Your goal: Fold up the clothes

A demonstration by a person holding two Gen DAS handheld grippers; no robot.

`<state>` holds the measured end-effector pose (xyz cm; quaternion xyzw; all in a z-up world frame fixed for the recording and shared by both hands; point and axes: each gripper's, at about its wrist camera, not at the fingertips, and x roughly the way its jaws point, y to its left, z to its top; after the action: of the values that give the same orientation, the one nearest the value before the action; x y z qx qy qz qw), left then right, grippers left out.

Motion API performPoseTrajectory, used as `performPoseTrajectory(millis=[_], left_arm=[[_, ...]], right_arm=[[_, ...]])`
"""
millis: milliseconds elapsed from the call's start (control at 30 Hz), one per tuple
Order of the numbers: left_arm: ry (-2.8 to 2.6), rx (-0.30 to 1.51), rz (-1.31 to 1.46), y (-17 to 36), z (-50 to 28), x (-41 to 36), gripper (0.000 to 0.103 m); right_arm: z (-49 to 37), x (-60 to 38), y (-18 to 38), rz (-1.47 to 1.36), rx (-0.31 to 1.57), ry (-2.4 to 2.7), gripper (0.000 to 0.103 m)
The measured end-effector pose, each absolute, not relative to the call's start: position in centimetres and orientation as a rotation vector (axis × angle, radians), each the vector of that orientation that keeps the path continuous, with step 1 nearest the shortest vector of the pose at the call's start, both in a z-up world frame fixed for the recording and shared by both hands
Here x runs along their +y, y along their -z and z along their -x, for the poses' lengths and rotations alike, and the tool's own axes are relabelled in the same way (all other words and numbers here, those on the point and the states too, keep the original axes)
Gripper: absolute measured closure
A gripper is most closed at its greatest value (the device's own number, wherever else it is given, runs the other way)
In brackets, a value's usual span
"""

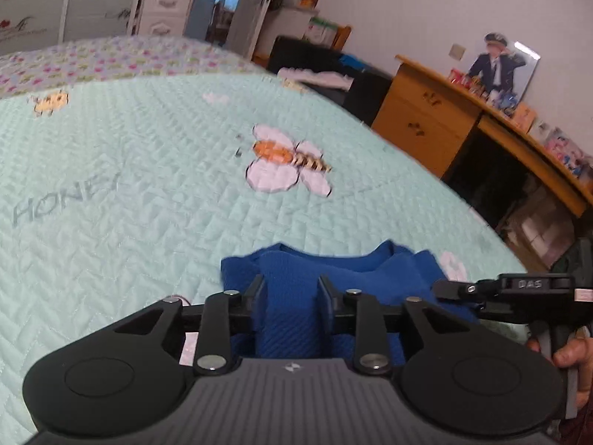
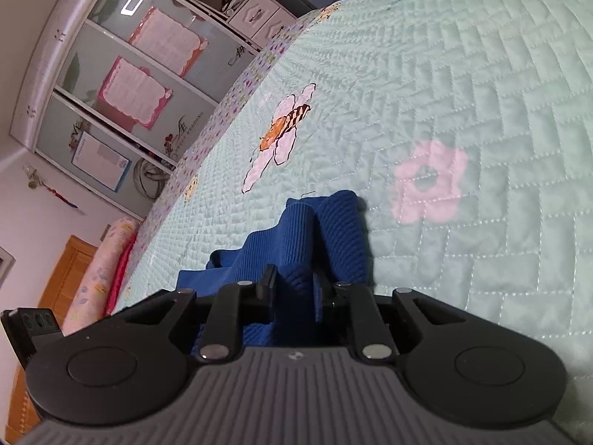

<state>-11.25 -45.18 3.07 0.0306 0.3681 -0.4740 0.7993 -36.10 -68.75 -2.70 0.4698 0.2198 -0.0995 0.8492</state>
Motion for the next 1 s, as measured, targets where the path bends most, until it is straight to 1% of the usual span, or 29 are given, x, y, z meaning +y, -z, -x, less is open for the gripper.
performPoseTrajectory(millis=[67, 133, 200, 367, 400, 467, 500, 567, 667, 767, 833, 867, 900, 1000], left_arm=[[0.991, 0.815, -0.059, -2.7, 10.9, -45.3, 0.071], [0.978, 0.830, -0.035, -2.5, 10.7, -45.0, 0.068], [0.968, 0.845, -0.048, -2.3, 10.7, -45.1, 0.061], [0.974, 0.899, -0.014, -1.8, 10.4, -45.1, 0.061], [0.980, 0.905, -0.013, -1.8, 10.4, -45.1, 0.064], [1.000, 0.906, -0.017, -2.0, 10.5, -45.2, 0.073], [1.008, 0.897, -0.027, -2.2, 10.7, -45.2, 0.082], [1.015, 0.869, -0.037, -2.6, 11.0, -45.2, 0.087], [0.993, 0.797, -0.008, -3.8, 11.0, -45.0, 0.088], [0.968, 0.739, 0.011, -4.6, 10.9, -45.1, 0.088], [0.940, 0.732, -0.035, -3.6, 10.8, -46.1, 0.088], [0.924, 0.729, -0.046, -3.4, 10.8, -46.2, 0.086], [0.909, 0.724, -0.044, -3.6, 10.9, -46.0, 0.080], [0.864, 0.709, -0.035, -4.0, 11.0, -45.3, 0.074]], right_arm=[[36.2, -68.8, 2.8, -0.999, 0.457, 0.206, 0.084], [36.3, -68.8, 2.9, -1.005, 0.454, 0.201, 0.083], [36.5, -68.9, 3.0, -1.011, 0.453, 0.193, 0.083], [36.7, -68.9, 3.1, -1.017, 0.451, 0.184, 0.081], [36.6, -68.9, 3.0, -1.015, 0.453, 0.182, 0.081], [36.6, -68.8, 2.8, -1.001, 0.458, 0.183, 0.082], [36.6, -68.7, 2.7, -0.993, 0.459, 0.187, 0.084], [36.8, -68.5, 2.3, -0.982, 0.450, 0.198, 0.085], [36.7, -68.0, 1.2, -0.934, 0.427, 0.212, 0.088], [36.3, -67.9, -0.1, -0.888, 0.389, 0.225, 0.088], [35.7, -67.8, -0.4, -0.864, 0.400, 0.251, 0.088], [35.6, -67.9, -0.2, -0.865, 0.407, 0.264, 0.088], [35.6, -67.9, 0.0, -0.865, 0.415, 0.277, 0.088], [35.4, -67.9, 0.4, -0.864, 0.438, 0.317, 0.086]])
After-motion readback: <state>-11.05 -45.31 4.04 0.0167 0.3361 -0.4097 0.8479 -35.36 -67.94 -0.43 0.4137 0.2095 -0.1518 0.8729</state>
